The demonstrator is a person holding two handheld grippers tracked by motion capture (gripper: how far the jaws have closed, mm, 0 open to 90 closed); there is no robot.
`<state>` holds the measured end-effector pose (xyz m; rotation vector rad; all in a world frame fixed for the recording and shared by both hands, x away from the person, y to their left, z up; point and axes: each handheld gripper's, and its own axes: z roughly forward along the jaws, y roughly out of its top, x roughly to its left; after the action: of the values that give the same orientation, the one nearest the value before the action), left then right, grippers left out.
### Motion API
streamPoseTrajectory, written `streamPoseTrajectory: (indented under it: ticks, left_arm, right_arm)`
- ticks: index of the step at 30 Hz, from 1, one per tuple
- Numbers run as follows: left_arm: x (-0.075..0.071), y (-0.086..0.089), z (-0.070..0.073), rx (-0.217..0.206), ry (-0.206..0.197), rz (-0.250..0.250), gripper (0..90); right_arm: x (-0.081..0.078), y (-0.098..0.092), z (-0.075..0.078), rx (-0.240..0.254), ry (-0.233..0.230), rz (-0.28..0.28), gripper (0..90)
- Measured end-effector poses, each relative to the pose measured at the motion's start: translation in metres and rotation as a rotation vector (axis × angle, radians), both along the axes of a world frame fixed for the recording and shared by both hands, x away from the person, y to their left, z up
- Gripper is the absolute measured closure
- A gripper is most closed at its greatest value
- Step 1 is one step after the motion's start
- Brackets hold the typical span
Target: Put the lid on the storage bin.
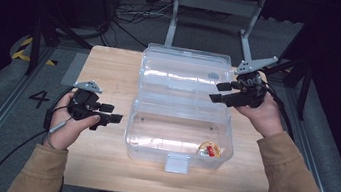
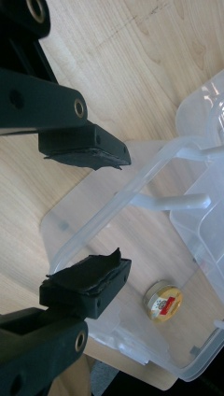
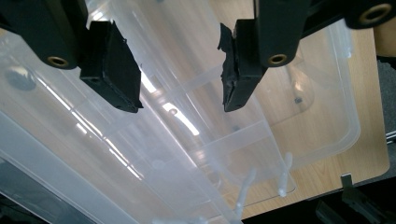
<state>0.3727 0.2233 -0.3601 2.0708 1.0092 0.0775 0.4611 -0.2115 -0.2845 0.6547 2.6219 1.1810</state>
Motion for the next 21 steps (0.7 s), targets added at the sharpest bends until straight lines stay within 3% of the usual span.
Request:
streamPoseTrajectory:
  ticks: [4,7,11,18,21]
  left_arm:
    - [-0.005,-0.001,0.0,0.0,0.002,-0.004,44.3]
    - [-0.006,-0.002,0.0,-0.001,0.0,-0.006,44.1]
    - [-0.008,-0.004,0.0,0.001,0.0,-0.015,43.7]
    - [-0.009,-0.008,-0.002,0.004,0.003,-0.024,43.6]
    - [-0.008,-0.01,-0.002,0.008,0.004,-0.032,43.6]
  right_arm:
    - [0.016,0.014,-0.003,-0.053,-0.046,0.004,47.9]
    - [0.022,0.019,-0.006,-0.064,-0.066,0.025,48.6]
    - [0.032,0.028,-0.014,-0.083,-0.028,0.053,53.5]
    - [0.043,0.034,-0.022,-0.074,0.034,0.068,57.5]
    - [0.044,0.036,-0.024,-0.083,0.033,0.071,62.3]
